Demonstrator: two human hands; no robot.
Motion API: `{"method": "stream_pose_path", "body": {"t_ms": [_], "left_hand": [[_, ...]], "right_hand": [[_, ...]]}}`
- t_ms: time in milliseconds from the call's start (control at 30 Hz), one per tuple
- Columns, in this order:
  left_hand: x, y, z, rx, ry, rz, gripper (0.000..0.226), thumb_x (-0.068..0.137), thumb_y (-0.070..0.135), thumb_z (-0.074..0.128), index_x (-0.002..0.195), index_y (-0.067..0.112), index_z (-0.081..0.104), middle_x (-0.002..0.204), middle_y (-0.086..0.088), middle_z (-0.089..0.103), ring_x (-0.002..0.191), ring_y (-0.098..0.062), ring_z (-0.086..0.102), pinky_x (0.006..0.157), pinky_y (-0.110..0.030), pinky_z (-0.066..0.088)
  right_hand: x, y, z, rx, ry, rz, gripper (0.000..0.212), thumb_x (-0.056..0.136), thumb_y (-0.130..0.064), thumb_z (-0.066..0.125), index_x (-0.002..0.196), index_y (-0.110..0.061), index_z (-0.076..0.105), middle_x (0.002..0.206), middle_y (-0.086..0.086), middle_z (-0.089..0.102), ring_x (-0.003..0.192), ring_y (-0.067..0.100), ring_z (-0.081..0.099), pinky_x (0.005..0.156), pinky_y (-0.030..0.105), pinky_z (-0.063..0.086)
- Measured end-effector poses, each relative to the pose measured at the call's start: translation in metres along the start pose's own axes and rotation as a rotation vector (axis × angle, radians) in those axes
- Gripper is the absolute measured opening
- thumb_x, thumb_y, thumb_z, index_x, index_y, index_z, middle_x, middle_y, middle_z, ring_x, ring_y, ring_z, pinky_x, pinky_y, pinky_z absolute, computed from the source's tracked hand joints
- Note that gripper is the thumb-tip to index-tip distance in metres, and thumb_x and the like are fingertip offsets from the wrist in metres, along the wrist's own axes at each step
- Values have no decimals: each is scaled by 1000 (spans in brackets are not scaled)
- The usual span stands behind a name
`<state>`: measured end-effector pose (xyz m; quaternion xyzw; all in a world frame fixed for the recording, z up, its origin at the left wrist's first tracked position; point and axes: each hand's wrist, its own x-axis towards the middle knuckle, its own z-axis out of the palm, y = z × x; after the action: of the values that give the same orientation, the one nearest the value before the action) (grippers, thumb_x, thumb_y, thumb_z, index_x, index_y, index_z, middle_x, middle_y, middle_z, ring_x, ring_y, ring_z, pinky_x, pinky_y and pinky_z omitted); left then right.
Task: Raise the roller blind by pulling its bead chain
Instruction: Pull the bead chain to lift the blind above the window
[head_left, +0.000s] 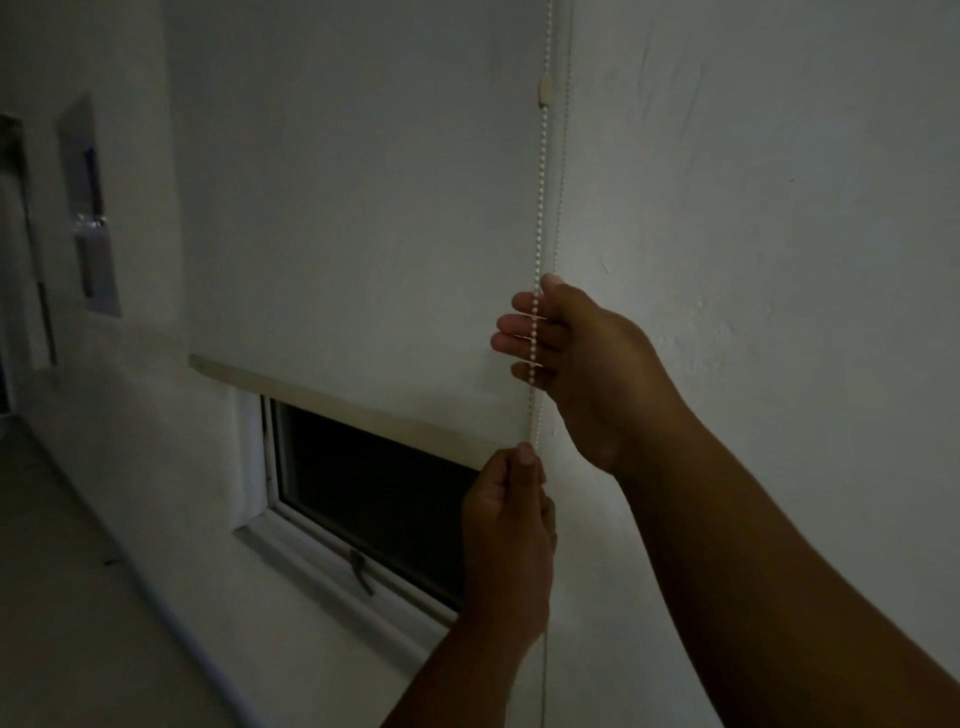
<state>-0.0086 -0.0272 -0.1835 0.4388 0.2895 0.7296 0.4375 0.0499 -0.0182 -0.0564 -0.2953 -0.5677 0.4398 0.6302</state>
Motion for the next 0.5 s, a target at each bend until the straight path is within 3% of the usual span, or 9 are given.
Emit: {"method": "stream_pose_path", "body": {"t_ms": [100,167,233,333,500], "left_hand": [[-6,-7,-1,11,7,-38,29,79,52,54,79,30,73,50,14,52,46,-1,48,50,-15,42],[-8,-11,-2,9,7,-39,35,79,51,54,82,20,70,49,14,50,44,-2,44,48,-14,40],[-10,-14,-5,19,-2,-40,34,79,50,53,77,19,66,46,13,47,41,-2,41,42,-13,34],[-13,-17,-8,3,-30,-72,31,79,49,54,69,20,62,46,10,44,42,-2,36,40,-16,30],[-13,-23,-15,20,-60,-130,32,84,47,52,70,19,60,50,5,43,43,-5,38,40,-17,31]], "right_hand": [[4,0,4,42,-55,68,39,95,-43,50,105,-10,69,81,3,74,72,18,71,62,29,53],[6,4,4,46,-57,88,42,94,-47,50,96,-11,72,64,-2,64,51,11,54,47,24,42],[5,10,6,53,-33,59,46,94,-51,48,74,-14,68,50,-5,48,40,9,36,39,23,29],[0,22,8,50,39,-43,53,95,-53,44,53,-20,47,41,-7,35,35,9,25,35,22,22],[-8,36,13,-17,117,-176,57,99,-46,39,47,-23,36,42,-7,33,36,8,26,39,22,24]]}}
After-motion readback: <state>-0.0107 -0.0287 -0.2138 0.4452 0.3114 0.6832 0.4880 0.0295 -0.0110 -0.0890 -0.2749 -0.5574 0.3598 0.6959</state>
